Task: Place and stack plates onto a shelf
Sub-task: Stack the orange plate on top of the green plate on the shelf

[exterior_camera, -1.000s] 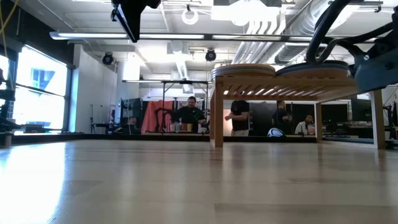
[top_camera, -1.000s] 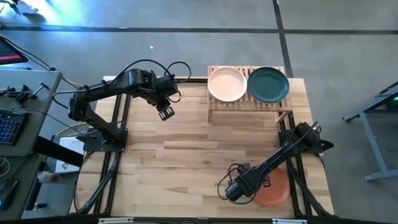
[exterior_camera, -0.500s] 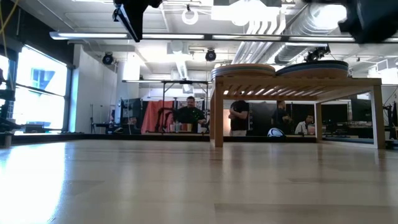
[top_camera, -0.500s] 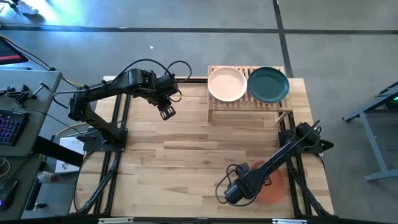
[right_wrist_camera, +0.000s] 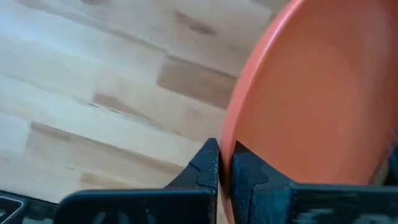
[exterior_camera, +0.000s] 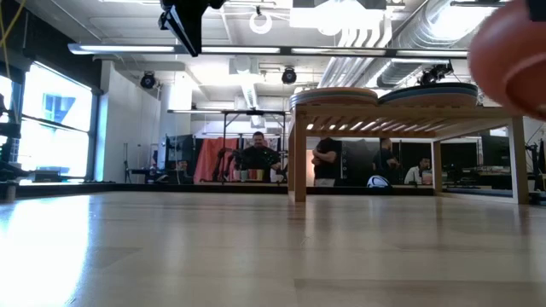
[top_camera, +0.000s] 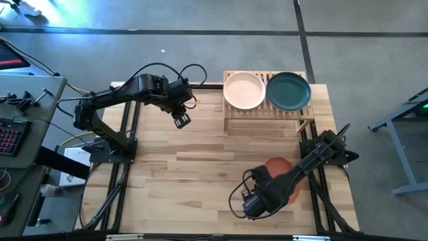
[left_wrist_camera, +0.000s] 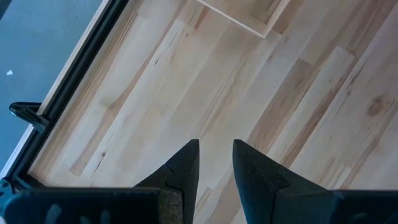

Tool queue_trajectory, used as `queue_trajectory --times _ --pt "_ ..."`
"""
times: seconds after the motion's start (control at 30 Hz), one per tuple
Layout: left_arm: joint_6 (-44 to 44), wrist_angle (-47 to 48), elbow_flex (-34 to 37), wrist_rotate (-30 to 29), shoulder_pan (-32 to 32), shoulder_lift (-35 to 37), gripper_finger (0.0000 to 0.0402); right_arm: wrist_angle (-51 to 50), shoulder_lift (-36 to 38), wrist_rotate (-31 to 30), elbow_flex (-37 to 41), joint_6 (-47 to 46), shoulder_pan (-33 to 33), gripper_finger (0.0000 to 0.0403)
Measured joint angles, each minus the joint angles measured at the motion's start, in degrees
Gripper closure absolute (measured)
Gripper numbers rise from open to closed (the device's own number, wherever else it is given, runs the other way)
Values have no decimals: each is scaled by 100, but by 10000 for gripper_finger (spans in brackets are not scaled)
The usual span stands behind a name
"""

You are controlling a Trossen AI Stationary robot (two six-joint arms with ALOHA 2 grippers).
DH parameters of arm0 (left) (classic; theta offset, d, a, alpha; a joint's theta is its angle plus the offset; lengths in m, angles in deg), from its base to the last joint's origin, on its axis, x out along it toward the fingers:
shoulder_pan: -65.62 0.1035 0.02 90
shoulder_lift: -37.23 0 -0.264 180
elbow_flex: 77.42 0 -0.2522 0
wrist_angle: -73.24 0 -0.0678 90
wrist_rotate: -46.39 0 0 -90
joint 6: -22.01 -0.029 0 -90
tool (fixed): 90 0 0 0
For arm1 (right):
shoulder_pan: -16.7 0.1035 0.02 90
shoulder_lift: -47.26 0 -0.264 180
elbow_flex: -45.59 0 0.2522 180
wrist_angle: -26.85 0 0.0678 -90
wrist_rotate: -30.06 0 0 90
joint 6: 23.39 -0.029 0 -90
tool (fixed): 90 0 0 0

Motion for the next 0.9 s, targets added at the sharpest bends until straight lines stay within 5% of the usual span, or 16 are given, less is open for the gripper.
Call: queue_trajectory --times 0.47,0.9 --pt "0 2 0 0 0 0 314 -11 922 -2086 -31 1584 -434 403" --pt "0 -11 0 0 1 0 314 -17 2588 -3656 -31 4524 -1554 403"
